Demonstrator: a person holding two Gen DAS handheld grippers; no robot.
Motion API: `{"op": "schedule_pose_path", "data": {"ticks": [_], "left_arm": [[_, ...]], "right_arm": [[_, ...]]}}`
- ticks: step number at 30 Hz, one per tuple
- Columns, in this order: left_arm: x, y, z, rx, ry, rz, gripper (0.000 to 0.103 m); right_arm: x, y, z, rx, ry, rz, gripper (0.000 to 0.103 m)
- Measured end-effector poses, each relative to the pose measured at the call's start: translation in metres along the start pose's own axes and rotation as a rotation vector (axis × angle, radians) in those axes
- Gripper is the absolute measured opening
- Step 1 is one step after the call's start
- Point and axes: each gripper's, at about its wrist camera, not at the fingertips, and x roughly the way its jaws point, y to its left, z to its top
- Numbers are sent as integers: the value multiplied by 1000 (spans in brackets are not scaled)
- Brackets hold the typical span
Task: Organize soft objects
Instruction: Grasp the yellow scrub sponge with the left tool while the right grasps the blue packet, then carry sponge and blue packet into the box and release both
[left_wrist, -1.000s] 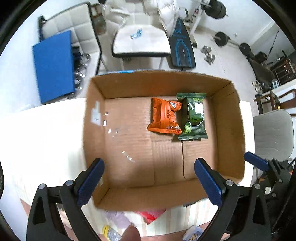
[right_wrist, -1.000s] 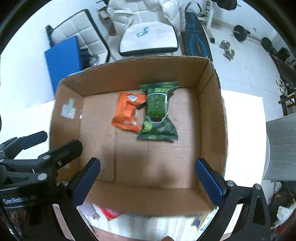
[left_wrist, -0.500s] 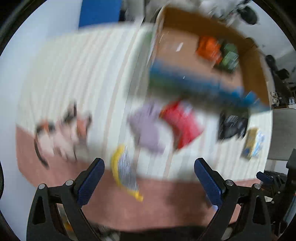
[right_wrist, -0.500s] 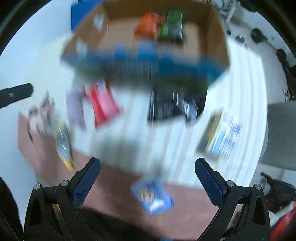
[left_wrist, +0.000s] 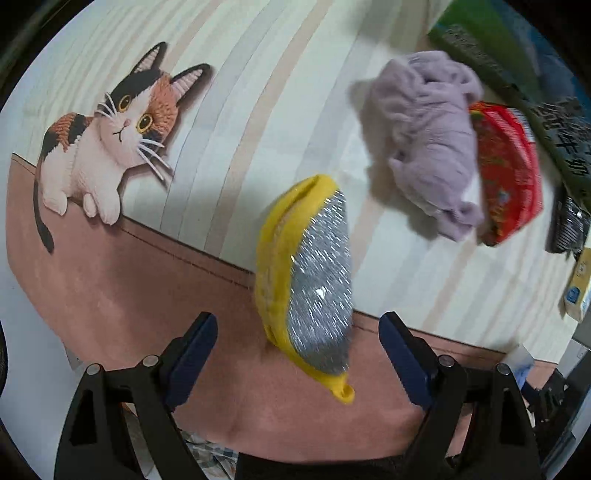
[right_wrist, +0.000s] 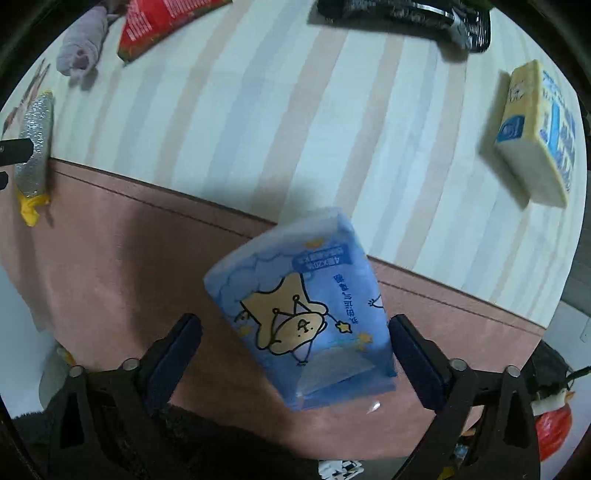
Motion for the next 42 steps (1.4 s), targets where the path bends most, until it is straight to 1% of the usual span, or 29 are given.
{"op": "schedule_pose_path", "data": {"ticks": [1,3,4,5,6,7,8,9,10,14,16,18,19,20,21,22,25,27,29,31,34,35,36,37,40,41,42], "left_arm": [[5,-1,2,6,6,4,90],[11,-5,6,11,12,10,89],[15,-7,6,14,15,11,88],[18,-10,8,19,18,14,76],[22,-13,9,26,27,13,71],[21,-14,10,25,15,7,68],[19,-18,10,37,5,5,60],[17,-23,9,56,1,1,52],[16,-28,8,74,-3,7,52],[14,-50,6,127,-37,54,50],[15,-56,3,143,-37,58,48],[14,-63,-3,150,-36,57,47],[11,-68,-6,153,-40,60,47],[9,-71,-10,158,-45,58,47],[4,-74,-16,164,-48,55,47],[-1,-76,-19,171,-55,47,47],[-29,-88,-36,200,-88,14,47],[-57,-96,-43,227,-125,-25,47],[-85,-104,-46,253,-165,-61,47],[-125,-119,-43,285,-221,-108,47],[-183,-133,-26,337,-294,-160,47],[-198,-137,-9,350,-311,-170,47],[-211,-137,7,364,-332,-174,47],[-224,-144,19,375,-355,-169,47],[-249,-164,69,403,-425,-133,47],[-253,-170,84,408,-433,-122,47],[-256,-179,104,415,-432,-115,47]], "right_arm": [[0,-3,0,23,-6,5,70],[-4,-12,2,86,-26,47,67],[-7,-17,3,123,-38,75,65],[-10,-24,3,163,-48,113,65],[-13,-30,4,194,-56,147,65],[-15,-36,4,229,-66,185,66],[-17,-40,3,256,-71,213,67],[-17,-43,3,267,-66,227,73],[-18,-46,2,274,-66,233,77],[-11,-48,-4,264,-41,233,77],[-4,-47,-7,268,-26,232,77],[-2,-46,-10,270,-37,213,77],[-3,-43,-11,268,-45,192,69],[-5,-41,-10,260,-52,172,64],[-7,-37,-9,255,-52,171,56],[-9,-37,-10,250,-49,174,52],[-22,-37,-13,238,-55,212,49],[-41,-40,-17,227,-72,257,49],[-71,-46,-21,212,-111,308,49],[-104,-50,-20,201,-159,348,49],[-160,-59,-5,193,-249,381,49],[-184,-68,3,191,-288,391,49],[-200,-69,18,191,-309,392,49],[-219,-74,32,193,-335,386,49],[-257,-95,76,219,-420,312,49],[-266,-107,97,236,-433,288,49],[-267,-107,122,247,-437,277,49]]}}
